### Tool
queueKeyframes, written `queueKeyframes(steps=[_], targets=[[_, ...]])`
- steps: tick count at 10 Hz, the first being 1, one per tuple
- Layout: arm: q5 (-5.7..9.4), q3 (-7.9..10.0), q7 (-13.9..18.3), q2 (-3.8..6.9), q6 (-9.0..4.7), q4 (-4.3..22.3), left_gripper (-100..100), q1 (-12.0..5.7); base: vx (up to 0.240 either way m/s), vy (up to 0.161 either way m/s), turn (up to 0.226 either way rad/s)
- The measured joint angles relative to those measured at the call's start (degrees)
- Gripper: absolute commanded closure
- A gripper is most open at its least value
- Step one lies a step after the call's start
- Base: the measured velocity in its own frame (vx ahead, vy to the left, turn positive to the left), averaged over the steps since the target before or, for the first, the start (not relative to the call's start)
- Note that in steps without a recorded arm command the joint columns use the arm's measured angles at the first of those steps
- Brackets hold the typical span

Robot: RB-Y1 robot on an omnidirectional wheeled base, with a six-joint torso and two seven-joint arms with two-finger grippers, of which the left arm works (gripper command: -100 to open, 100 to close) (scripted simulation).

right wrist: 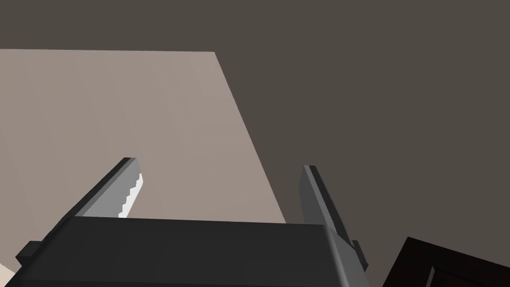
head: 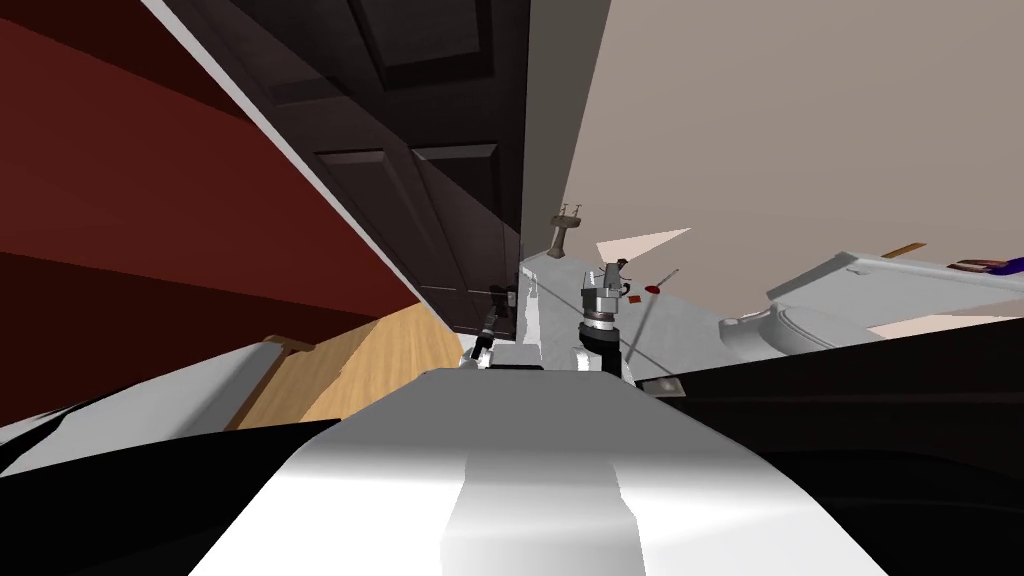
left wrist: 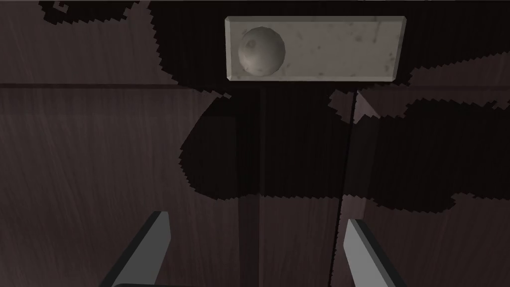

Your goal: Push the door open

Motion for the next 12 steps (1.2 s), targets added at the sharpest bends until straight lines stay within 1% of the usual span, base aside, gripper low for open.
queueKeyframes(steps=[1, 2, 3, 4, 5, 6, 7, 9, 10, 11, 12], targets=[[0.03, -0.27, -0.1, -0.05, 0.48, -1.0, -100, 0.52, -0.089, -0.073, 0.171], [0.33, -1.51, -0.4, -0.46, 1.83, -3.8, -100, 1.9, -0.088, -0.077, 0.11], [0.67, -2.03, -0.5, -0.88, 1.73, -2.8, -100, 1.29, -0.088, -0.091, 0.09], [1.03, -2.57, -0.5, -1.31, 1.04, -1.4, -100, 0.56, -0.103, -0.135, 0.065], [1.19, -3.28, -0.7, -1.53, 1.68, -3.2, -100, 1.46, -0.071, -0.103, 0.014], [1.38, -3.43, -0.7, -1.82, 1.41, -2.0, -100, 0.79, -0.025, -0.038, 0.0], [1.4, -3.44, -0.7, -1.87, 1.22, -1.7, -100, 0.68, 0.077, 0.057, 0.005], [1.42, -3.38, -0.8, -1.18, 1.33, -1.9, -100, 0.7, 0.14, 0.099, -0.004], [1.38, -3.41, -0.9, -0.8, 1.69, -2.7, -100, 1.14, 0.14, 0.124, -0.006], [1.42, -3.32, -0.9, -0.31, 1.32, -1.8, -100, 0.78, 0.175, 0.082, -0.021], [1.44, -3.24, -0.9, 0.33, 0.98, -1.6, -100, 0.73, 0.21, 0.039, -0.021]])
